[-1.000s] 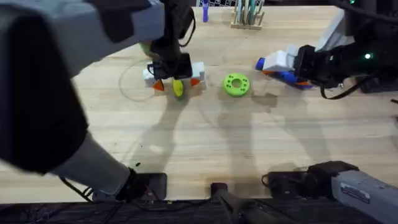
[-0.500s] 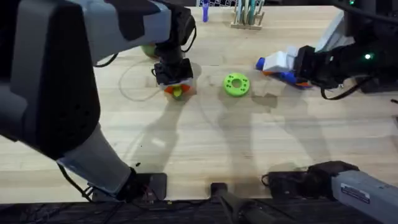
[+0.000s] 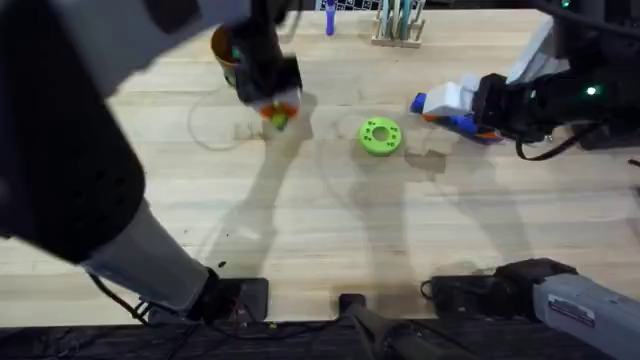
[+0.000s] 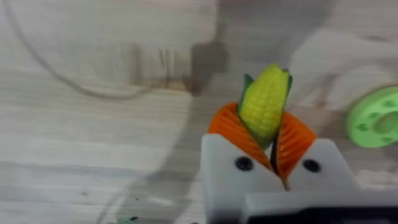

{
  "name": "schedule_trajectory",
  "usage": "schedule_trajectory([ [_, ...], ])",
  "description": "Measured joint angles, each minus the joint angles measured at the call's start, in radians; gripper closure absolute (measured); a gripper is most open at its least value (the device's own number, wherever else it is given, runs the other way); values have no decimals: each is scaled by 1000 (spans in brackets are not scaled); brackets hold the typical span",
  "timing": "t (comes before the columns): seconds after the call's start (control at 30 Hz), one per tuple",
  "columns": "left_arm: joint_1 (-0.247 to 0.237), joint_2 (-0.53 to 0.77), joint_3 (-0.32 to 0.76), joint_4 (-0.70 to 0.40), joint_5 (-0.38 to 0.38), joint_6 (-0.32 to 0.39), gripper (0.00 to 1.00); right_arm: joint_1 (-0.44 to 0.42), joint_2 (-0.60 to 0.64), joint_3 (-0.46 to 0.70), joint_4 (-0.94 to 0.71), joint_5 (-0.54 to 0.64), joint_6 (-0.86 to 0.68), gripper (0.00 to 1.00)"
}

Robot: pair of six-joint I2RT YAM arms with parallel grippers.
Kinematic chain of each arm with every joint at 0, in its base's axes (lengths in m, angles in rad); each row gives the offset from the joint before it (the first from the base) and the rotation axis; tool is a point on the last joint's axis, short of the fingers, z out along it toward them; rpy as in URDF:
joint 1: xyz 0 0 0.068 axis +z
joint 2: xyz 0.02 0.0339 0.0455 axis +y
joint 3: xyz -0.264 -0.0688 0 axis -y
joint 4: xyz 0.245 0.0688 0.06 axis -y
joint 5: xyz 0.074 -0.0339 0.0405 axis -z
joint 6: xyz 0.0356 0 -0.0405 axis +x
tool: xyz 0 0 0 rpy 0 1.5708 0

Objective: Pick up the gripper from the table and insert it into the empty holder that is missing its gripper. Then pick up a screw, insert it into the mounting hole, and use the screwdriver to tighten it. Finally, clean up the table by picking up the vegetable and placing it into the bucket.

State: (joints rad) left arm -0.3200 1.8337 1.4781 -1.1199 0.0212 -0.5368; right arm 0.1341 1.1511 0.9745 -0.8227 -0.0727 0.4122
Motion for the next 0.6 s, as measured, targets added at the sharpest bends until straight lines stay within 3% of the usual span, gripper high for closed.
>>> schedule_trajectory([
  [0.13, 18, -41, 182, -60, -39, 55, 973, 0, 0, 0, 0, 0, 0, 12],
  [0.3, 43, -63, 338, -52, -110, 121, 973, 0, 0, 0, 0, 0, 0, 11],
  [0.6, 188, -38, 360, 57, -149, 185, 973, 0, 0, 0, 0, 0, 0, 11],
])
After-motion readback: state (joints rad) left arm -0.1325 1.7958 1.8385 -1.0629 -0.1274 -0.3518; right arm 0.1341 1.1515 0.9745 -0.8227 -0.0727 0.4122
